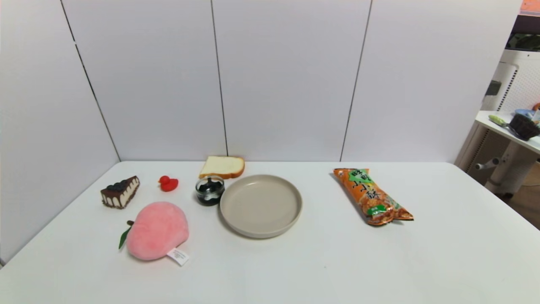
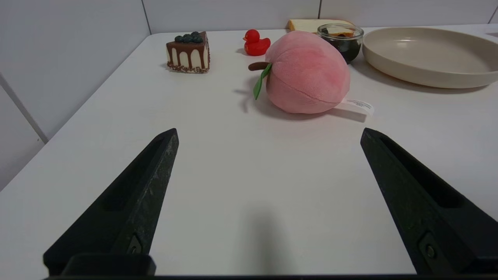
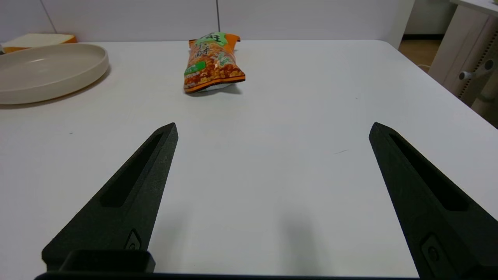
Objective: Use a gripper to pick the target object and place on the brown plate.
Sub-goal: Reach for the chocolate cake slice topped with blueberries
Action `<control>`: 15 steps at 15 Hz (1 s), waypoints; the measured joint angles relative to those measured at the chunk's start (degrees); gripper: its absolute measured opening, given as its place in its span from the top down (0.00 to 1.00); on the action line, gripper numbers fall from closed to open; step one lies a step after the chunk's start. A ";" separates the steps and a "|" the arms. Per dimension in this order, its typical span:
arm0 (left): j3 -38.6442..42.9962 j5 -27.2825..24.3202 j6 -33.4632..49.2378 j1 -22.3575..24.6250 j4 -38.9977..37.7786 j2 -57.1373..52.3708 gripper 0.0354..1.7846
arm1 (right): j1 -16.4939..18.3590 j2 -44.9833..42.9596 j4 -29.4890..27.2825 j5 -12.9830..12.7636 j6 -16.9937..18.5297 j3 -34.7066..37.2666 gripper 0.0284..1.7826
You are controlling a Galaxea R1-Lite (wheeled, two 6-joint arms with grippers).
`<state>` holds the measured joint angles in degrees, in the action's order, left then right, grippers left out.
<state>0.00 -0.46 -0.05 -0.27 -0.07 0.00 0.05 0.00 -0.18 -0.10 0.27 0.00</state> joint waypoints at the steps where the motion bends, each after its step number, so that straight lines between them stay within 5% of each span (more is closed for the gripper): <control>1: 0.00 0.02 0.02 0.00 0.02 0.00 0.06 | 0.00 0.00 -0.02 0.02 -0.02 0.00 0.05; 11: -0.82 0.46 -0.79 0.54 -0.89 6.11 0.06 | 0.00 0.00 0.00 0.00 0.00 0.00 0.05; 15: -14.17 0.46 -1.29 3.90 -1.83 22.85 0.06 | 0.02 0.00 0.00 0.00 0.00 0.00 0.05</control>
<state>-14.17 0.00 -1.34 3.63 -1.90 22.85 0.07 0.00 -0.18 -0.10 0.27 0.00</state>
